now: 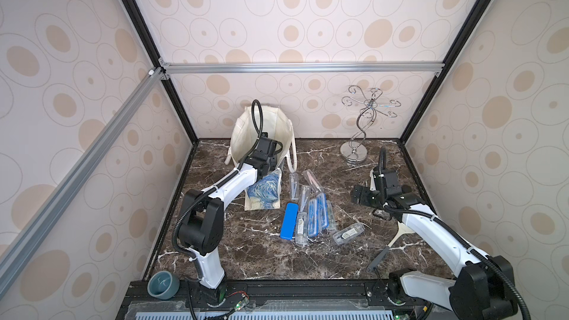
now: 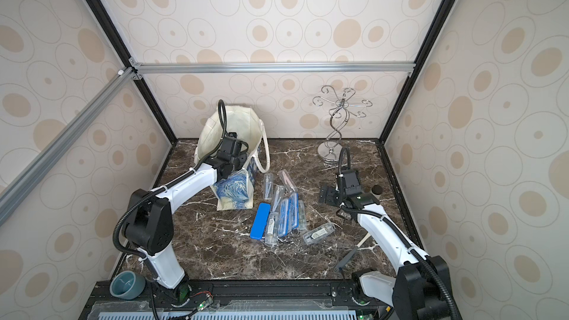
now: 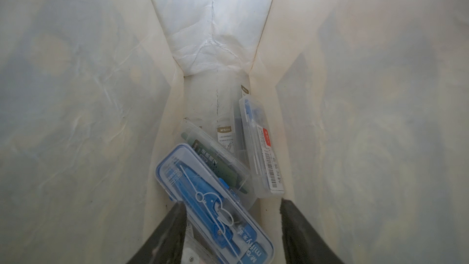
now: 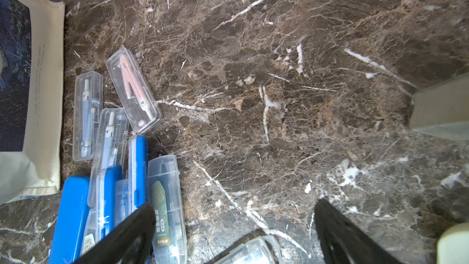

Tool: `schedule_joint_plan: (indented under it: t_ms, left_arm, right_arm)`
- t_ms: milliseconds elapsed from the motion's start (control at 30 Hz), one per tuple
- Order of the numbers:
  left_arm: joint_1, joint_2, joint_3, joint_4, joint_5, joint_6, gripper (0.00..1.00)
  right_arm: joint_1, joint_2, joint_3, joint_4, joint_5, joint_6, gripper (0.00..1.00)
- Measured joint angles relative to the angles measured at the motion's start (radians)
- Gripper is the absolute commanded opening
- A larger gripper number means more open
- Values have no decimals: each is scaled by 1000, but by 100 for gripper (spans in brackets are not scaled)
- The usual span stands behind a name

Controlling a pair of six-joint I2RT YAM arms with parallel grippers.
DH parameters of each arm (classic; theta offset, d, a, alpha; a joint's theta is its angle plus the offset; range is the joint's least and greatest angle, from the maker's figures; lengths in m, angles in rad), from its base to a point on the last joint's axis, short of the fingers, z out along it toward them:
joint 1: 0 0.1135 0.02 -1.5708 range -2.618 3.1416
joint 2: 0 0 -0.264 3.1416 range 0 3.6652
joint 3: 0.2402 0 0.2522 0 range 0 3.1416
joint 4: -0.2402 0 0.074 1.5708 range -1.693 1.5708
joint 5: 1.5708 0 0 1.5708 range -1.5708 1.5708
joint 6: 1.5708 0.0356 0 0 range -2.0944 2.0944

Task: Put the compass set into the canvas bag
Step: Place the compass set in the canvas bag.

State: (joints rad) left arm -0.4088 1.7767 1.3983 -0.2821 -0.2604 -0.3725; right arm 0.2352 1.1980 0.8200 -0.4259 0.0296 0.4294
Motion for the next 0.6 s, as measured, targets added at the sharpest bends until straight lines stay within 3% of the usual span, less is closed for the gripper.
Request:
schedule_joint_plan:
  t_ms: [333, 600]
  left_arm:
    - [5, -175, -53, 85, 65, 6, 98]
    - [-9, -391, -102, 161, 169, 15, 100]
  right_arm:
    - [0, 31, 0, -1, -14, 0, 100]
    - [0, 77, 0, -2, -31, 0, 100]
